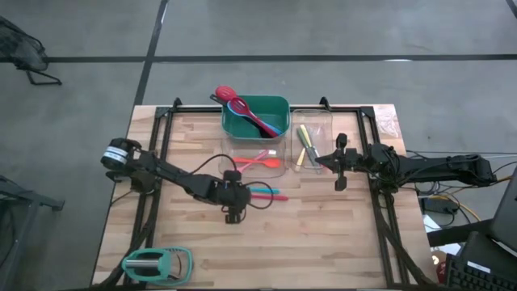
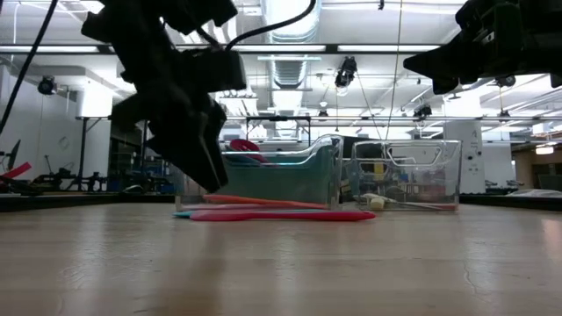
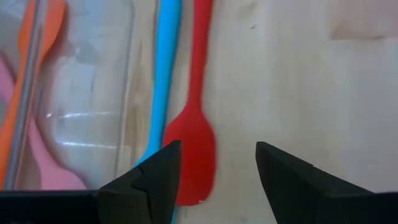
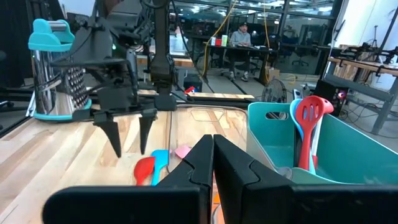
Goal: Pick & Place Kitchen Items
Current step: Adjust the colored spatulas
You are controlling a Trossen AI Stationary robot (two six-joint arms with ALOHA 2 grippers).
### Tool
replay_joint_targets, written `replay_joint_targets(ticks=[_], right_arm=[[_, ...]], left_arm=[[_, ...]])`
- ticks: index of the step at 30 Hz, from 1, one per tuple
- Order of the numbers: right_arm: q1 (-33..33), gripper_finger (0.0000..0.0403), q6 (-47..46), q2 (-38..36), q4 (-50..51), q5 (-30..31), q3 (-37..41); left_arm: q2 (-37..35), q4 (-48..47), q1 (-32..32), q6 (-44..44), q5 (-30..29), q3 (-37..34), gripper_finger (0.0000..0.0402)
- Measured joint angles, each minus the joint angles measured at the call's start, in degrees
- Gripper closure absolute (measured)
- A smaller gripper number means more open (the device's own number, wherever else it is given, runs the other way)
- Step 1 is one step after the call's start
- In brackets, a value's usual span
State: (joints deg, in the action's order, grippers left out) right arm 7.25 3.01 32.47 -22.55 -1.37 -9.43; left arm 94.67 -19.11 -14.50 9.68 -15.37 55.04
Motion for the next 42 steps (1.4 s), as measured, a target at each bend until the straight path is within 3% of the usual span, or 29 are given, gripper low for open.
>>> replay_joint_targets(ticks=[16, 25, 35, 42], right_arm=[[0.0, 0.0394, 0.0, 0.0, 0.0, 0.0, 0.0], [0.0, 0.0394, 0.0, 0.0, 0.0, 0.0, 0.0], [0.0, 0.0394, 0.0, 0.0, 0.0, 0.0, 0.0], [0.0, 0.0394, 0.0, 0.0, 0.0, 0.0, 0.0]], left_arm=[[0.0, 1.5, -0.1, 3.9, -3.2, -3.0, 0.0191], [0.0, 1.4, -0.6, 0.2, -15.9, -1.0, 0.019], [0.0, -0.7, -2.6, 9.3, -26.1, -0.4, 0.0191], [0.0, -0.6, -1.7, 9.7, -27.6, -0.4, 0.0191]])
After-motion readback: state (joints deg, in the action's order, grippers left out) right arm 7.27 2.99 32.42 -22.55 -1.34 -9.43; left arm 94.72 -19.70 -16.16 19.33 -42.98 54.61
